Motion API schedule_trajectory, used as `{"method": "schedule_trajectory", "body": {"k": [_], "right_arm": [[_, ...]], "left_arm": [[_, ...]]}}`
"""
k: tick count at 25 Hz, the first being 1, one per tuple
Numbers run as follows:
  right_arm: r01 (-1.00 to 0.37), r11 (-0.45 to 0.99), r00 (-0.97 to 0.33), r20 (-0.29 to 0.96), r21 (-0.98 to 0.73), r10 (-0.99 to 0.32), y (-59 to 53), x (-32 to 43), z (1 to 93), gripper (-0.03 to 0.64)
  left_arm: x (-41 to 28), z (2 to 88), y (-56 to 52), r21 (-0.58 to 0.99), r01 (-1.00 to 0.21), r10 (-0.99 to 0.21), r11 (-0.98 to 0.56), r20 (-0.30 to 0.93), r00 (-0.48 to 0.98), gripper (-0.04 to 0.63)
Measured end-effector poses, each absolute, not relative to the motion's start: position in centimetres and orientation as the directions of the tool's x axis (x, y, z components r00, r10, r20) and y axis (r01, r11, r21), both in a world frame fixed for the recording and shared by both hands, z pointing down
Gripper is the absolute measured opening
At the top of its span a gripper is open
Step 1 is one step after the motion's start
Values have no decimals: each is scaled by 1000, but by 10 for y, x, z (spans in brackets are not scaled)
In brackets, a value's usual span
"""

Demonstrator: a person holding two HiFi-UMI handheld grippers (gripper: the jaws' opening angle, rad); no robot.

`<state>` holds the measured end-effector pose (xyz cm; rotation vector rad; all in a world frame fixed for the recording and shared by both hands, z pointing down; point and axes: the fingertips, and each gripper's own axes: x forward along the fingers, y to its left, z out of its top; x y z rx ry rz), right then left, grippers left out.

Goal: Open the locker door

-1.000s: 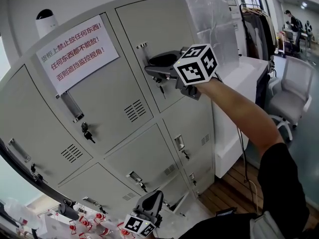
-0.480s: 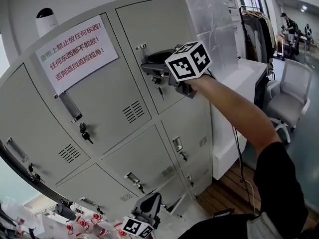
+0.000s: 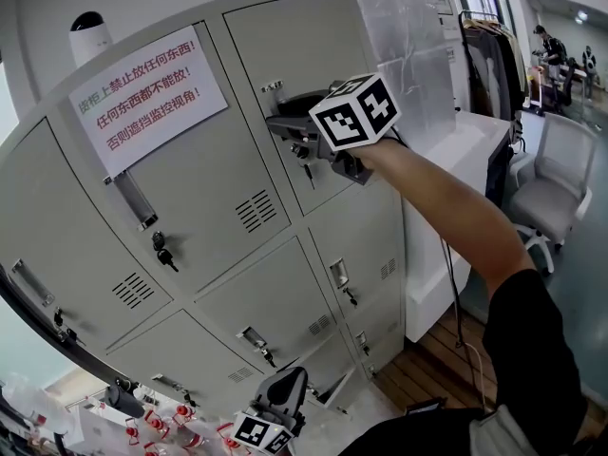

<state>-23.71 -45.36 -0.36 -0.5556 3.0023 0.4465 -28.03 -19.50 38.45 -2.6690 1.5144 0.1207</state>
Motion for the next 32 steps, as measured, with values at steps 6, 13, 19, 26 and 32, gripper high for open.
{"method": "schedule_trajectory", "body": {"k": [6,13,19,26,32], "right_arm": [[-369,886,-929,-104,279,-354,-455,-239,-4,155],[-377,888,-926,-99,263,-364,-460,-243,-3,129],[-378,890,-926,-95,253,-366,-462,-241,-5,98],[-345,915,-938,-105,207,-330,-461,-237,-4,83],[-327,922,-945,-103,209,-312,-457,-232,-5,81]], "left_arm": [[-281,385,-192,-25,-860,-855,-510,-91,510,15],[-282,388,-190,-15,-865,-861,-501,-95,500,15],[-282,388,-190,-14,-870,-864,-493,-107,492,15],[-277,391,-188,-7,-870,-865,-493,-103,491,15],[-274,392,-188,-4,-872,-867,-490,-98,488,15]]}}
